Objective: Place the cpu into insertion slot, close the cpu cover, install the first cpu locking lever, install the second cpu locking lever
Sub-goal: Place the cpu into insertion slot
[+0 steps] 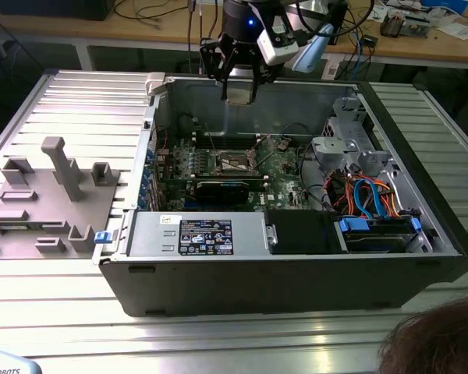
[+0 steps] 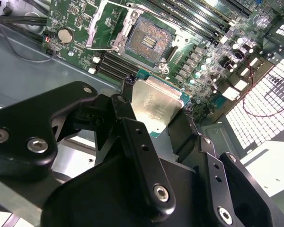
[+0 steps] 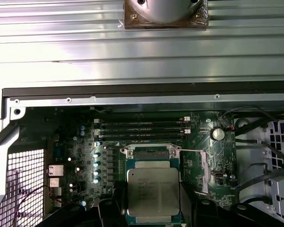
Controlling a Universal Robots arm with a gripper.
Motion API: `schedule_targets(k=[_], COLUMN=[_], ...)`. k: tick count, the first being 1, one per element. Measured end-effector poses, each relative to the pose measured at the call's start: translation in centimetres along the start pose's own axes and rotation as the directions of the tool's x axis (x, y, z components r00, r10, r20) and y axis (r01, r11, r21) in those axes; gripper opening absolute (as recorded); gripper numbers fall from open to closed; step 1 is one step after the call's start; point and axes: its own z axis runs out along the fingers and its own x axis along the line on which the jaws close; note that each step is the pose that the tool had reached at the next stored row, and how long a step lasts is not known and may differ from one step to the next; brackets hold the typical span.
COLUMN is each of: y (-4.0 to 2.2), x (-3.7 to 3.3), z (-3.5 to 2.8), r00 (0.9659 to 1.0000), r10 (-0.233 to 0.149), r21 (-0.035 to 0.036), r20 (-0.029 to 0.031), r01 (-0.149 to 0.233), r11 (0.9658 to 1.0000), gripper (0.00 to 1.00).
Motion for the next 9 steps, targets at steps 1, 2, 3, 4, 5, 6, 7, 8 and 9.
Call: schedule_targets(k=[1,2,3,4,5,6,7,8,9], y=[0.0,0.0,-0.02,-0.03,-0.03,-0.04,-0.04,-0.04,-0.04], x=[0.0,0.0,-0.01,-0.01,-0.01,-0.01,-0.01,-0.01,-0.01], z=[0.03,0.05,0.21,0.37,0.38,0.39,0.41,0.43,0.45], r00=[1.0,1.0,1.0,1.0,1.0,1.0,1.0,1.0,1.0], r10=[0.0,0.0,0.0,0.0,0.0,0.0,0.0,0.0,0.0], r21=[0.0,0.0,0.0,0.0,0.0,0.0,0.0,0.0,0.0], r20=[0.0,-0.0001,0.0,0.0,-0.0001,-0.0001,0.0,-0.0001,-0.0001], r01=[0.0,0.0,0.0,0.0,0.0,0.0,0.0,0.0,0.0], r11=[1.0,1.0,1.0,1.0,1.0,1.0,1.0,1.0,1.0], gripper=[0.54,0.54,0.54,0.54,0.54,0.54,0.54,0.54,0.54])
